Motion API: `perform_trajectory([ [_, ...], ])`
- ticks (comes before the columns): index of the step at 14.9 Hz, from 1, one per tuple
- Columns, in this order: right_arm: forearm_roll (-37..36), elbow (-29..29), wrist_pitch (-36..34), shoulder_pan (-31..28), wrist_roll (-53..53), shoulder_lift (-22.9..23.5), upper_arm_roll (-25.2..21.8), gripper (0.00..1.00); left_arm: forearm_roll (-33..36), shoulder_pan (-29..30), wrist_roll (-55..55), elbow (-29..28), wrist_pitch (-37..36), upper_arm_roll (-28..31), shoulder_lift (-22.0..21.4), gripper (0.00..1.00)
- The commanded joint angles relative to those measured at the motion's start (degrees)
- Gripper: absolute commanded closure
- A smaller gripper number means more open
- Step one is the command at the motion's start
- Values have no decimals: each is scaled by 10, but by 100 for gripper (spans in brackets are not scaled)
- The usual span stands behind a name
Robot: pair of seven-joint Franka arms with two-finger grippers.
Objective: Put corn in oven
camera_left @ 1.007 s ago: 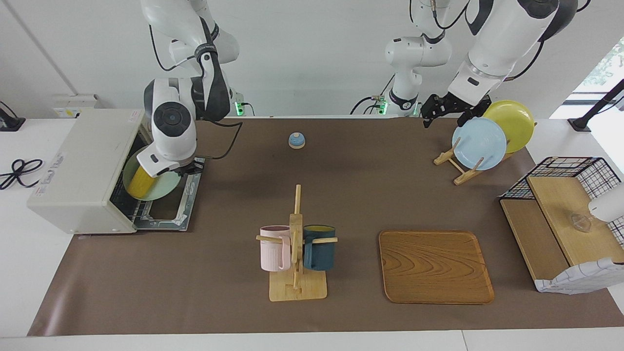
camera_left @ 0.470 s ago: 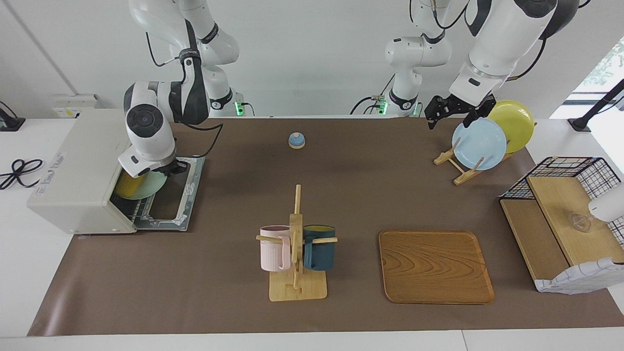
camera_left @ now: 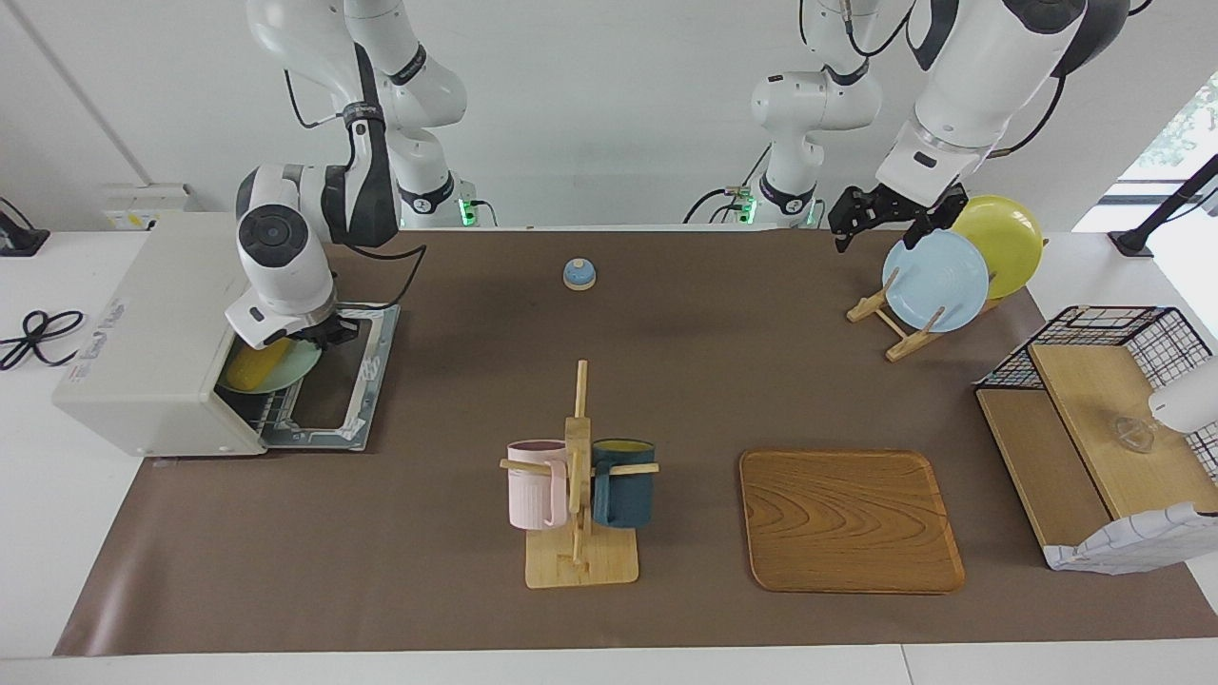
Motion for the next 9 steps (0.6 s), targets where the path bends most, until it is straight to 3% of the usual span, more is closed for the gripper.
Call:
perform_trajectory([
  [1,-4,-22,13,-19,-12,-13,7,100,-4,9,2,-15,9,-7,-14,0],
  [3,-1,-22,12,-18,-12,-13,7,100,-4,9,2,-15,9,-7,-14,0],
  [7,0,-2,8,-15,-18,-7,8,85,-6,9,2,-15,11,-7,-14,0],
  [9,0,10,2,-12,-19,-6,9,72,-9,10,2,-16,11,-7,-14,0],
])
